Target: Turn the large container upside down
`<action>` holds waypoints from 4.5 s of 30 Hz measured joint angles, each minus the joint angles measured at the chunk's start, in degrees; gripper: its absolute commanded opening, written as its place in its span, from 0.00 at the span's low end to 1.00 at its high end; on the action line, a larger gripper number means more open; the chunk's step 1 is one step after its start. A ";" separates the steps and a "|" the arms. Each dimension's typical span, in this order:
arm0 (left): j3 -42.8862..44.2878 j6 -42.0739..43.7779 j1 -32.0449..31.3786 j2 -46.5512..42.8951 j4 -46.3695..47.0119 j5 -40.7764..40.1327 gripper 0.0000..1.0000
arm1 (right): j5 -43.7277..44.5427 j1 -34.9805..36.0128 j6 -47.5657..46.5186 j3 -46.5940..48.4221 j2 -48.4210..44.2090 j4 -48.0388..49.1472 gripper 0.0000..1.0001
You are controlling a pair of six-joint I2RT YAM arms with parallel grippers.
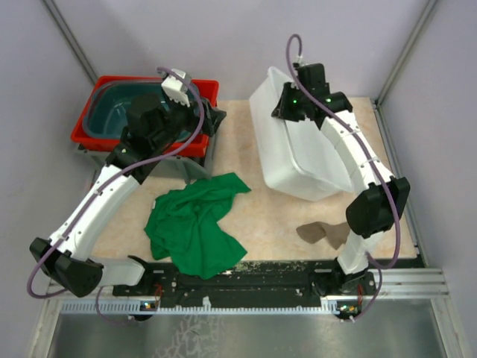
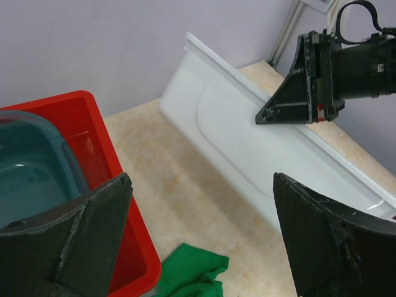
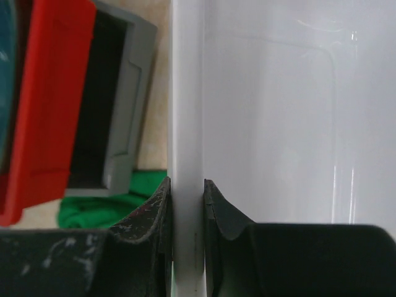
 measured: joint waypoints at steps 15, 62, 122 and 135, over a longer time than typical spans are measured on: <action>-0.28 -2.95 2.91 -0.85 1.11 3.65 1.00 | -19.67 -5.90 33.42 -7.87 0.07 33.16 0.00; -0.42 -4.57 2.97 3.65 1.29 5.77 1.00 | -14.38 -39.71 16.20 -17.22 5.33 8.55 0.66; 0.72 -6.38 3.82 -0.04 -8.41 -7.63 1.00 | 14.29 1.33 -1.20 -17.77 2.67 6.32 0.52; 2.69 -7.19 3.82 4.28 -14.05 -7.61 1.00 | 24.09 -10.19 -0.20 -8.63 13.03 6.08 0.40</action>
